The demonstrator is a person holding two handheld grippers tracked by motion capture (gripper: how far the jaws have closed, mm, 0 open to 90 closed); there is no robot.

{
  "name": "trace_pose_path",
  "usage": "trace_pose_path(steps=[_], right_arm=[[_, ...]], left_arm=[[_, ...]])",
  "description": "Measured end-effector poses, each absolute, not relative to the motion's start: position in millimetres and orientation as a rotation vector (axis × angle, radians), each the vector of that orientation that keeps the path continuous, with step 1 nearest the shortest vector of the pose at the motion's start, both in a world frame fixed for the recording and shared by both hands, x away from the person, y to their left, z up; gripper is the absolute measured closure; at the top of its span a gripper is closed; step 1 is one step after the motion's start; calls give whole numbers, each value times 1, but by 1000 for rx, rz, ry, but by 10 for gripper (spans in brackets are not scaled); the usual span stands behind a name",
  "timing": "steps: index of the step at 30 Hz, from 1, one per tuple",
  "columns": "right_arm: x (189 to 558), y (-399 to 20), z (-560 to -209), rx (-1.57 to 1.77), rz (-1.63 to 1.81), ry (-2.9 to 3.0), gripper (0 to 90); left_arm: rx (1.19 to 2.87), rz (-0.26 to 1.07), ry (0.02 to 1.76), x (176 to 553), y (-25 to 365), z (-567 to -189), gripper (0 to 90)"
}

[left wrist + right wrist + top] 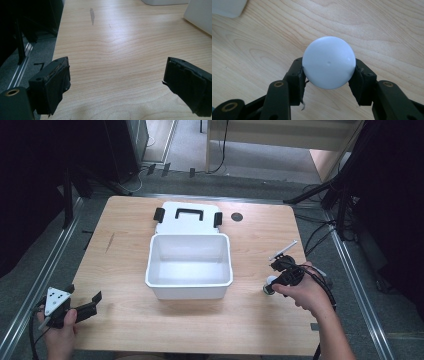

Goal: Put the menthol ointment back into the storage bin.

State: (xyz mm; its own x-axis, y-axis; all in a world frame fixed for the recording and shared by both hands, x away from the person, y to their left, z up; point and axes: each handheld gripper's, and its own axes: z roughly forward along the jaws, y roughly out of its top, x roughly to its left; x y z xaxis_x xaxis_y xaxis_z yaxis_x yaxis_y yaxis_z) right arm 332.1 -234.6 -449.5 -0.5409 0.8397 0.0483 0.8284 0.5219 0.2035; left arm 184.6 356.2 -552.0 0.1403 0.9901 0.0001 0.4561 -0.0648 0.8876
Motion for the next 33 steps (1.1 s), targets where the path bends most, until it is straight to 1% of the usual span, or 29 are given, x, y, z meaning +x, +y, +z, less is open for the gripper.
trace_pose_path(steps=[16,33], right_arm=[[340,-216,-414,1416,333,2737,518],[346,-192,-383,1359,347,2780,518]], left_arm=[[1635,865,1423,185,357,-552,78],[1634,862,1422,185,357,-552,78]])
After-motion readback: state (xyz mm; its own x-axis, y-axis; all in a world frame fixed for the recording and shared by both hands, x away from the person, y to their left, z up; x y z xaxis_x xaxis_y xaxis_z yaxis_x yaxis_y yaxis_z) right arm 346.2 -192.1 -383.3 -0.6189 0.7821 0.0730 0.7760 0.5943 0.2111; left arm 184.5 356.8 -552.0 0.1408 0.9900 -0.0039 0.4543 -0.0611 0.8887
